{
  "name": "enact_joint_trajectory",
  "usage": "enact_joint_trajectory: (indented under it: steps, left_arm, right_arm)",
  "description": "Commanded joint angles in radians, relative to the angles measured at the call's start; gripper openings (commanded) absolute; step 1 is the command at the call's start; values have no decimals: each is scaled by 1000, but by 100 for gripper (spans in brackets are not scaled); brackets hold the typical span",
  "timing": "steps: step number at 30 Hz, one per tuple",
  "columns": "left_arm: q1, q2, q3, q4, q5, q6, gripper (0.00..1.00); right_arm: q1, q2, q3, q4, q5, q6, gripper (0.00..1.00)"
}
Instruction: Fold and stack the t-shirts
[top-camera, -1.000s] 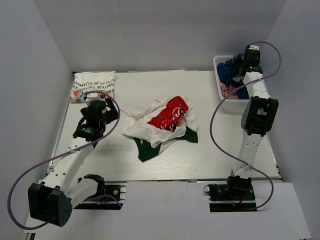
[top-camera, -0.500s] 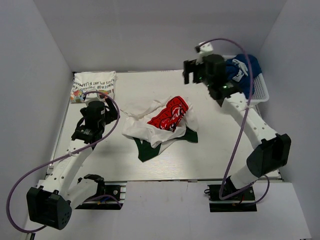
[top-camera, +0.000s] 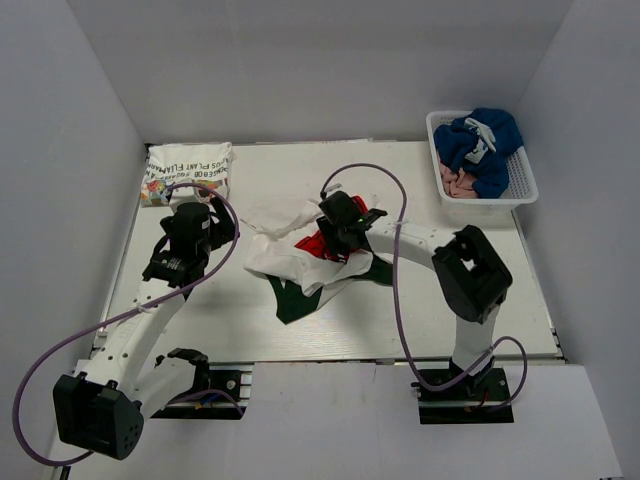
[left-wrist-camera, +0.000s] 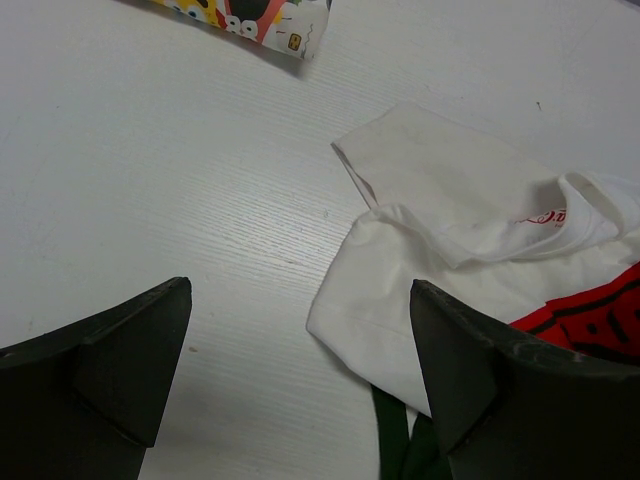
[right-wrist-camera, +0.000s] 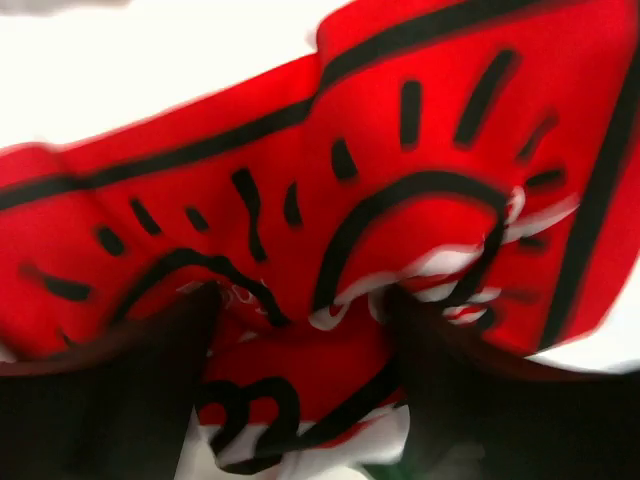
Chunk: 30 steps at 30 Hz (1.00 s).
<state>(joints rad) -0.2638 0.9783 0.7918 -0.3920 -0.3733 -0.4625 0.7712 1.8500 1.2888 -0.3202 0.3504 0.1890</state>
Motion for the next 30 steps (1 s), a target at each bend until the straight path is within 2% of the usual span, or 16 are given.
enact_joint_trajectory:
  steps: [1,2,3,4,5,8,11,14,16,18,20,26,30]
  left_arm:
    - [5,-23,26,-7,1,-5,100]
    - [5,-23,26,-7,1,-5,100]
    - [5,-23,26,-7,1,-5,100]
    - [5,-23,26,-16,1,-5,100]
    - [5,-23,26,-16,-9,-5,100]
    - [5,-32,26,-16,-18,-5,100]
    - [5,-42,26,-16,-18,-5,100]
    - [5,-43,17,-7,2,-5,100]
    - [5,-43,17,-7,2,-5,100]
    - [5,-43,8,-7,11,-5,100]
    - [5,-33,7,2,11,-5,100]
    - [5,-12,7,2,11,13,100]
    - [5,19,7,12,2,13,100]
  right_arm:
    - [14,35,69,-25,167,53,62]
    - [11,31,79,-22,191,52,49]
    - [10,20,110,-13,232,58,24]
    - [8,-1,122,-7,243,53,9]
    - [-1,-29,136,-5,295,55,0]
    - [-22,-139,175,76,326,21,0]
    - [-59,-253,256,135,265,-20,0]
    - [-101,-293,361,181,254,-62,0]
    - [-141,-291,435,187,272,-91,0]
    - [-203,-270,577,179,286,-103,0]
    - [-234,-244,630,185,301,-114,0]
    - [-453,-117,912,231,351,-216,0]
    - [-567,-74,899,290,299,-215,0]
